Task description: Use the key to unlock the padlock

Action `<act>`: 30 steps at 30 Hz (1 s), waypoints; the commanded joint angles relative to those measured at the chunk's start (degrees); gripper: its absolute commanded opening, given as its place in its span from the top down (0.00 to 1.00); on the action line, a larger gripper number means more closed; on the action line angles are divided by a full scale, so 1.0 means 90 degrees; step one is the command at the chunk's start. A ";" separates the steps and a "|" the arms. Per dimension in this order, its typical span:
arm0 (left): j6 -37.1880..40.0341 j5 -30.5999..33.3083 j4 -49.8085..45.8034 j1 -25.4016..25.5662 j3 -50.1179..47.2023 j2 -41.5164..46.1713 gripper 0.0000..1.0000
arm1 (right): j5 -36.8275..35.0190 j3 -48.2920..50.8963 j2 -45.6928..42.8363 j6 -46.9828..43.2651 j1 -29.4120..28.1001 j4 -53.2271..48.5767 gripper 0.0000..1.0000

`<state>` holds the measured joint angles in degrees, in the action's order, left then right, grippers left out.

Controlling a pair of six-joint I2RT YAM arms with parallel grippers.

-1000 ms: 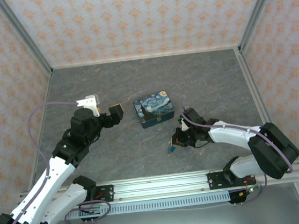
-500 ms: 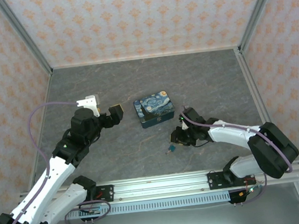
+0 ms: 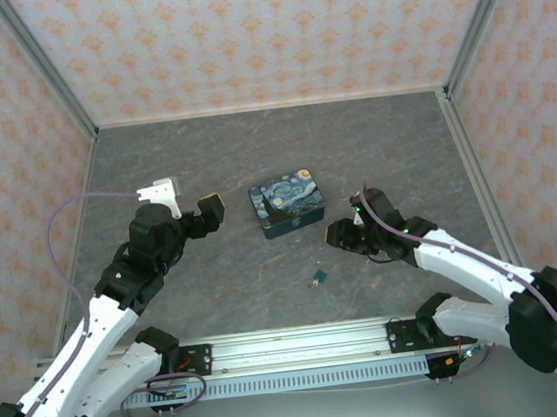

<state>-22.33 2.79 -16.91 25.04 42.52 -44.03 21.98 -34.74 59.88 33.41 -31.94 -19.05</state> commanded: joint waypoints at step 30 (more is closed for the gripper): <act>0.2062 0.2299 0.2155 -0.0296 -0.0857 -0.0096 0.00 | -0.4712 0.0999 -0.2330 -0.4347 0.1012 0.2139 0.01</act>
<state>-5.96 21.32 -1.80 23.18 36.58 -44.56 -15.75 -27.75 39.09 -1.67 -24.67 -8.05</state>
